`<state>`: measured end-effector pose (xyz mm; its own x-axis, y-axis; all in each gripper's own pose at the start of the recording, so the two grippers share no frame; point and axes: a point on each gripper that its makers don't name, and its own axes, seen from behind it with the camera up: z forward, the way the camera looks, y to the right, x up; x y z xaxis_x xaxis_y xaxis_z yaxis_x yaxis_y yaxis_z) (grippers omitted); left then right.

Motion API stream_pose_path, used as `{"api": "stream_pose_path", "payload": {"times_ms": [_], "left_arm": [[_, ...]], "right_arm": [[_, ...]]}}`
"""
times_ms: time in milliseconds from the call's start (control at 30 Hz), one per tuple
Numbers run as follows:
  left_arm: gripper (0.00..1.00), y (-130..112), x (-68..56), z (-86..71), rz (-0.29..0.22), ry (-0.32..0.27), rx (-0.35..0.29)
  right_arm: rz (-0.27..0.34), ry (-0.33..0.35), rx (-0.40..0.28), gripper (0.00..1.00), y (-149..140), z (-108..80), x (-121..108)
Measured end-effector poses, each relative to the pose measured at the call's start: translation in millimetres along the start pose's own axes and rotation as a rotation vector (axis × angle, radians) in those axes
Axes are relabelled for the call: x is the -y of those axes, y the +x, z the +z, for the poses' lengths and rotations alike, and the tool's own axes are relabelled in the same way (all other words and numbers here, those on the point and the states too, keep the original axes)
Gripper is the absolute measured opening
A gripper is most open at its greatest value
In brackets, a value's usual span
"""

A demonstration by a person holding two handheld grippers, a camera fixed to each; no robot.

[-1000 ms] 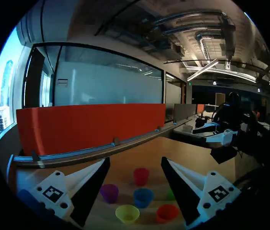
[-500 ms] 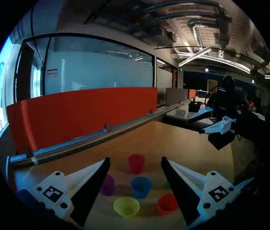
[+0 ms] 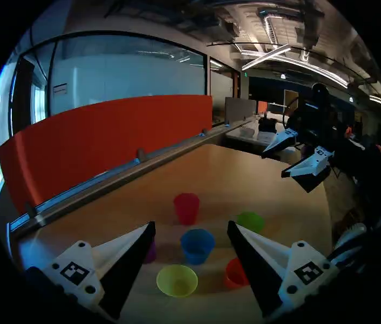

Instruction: Pour water

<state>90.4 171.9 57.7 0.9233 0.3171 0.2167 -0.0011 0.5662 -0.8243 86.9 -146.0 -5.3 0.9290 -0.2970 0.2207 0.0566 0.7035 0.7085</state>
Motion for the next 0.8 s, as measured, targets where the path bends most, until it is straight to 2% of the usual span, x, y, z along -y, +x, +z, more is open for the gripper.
{"api": "stream_pose_path", "payload": {"times_ms": [433, 800], "left_arm": [[0.99, -41, -13.5, 31.7, 0.047, -0.043, 0.131], [0.99, -73, -17.9, 52.6, 0.076, -0.060, 0.234]], "right_arm": [[0.009, 0.044, 0.074, 1.00, -42, 13.7, 10], [0.002, 0.061, 0.124, 0.99, -75, 21.9, 16]]}}
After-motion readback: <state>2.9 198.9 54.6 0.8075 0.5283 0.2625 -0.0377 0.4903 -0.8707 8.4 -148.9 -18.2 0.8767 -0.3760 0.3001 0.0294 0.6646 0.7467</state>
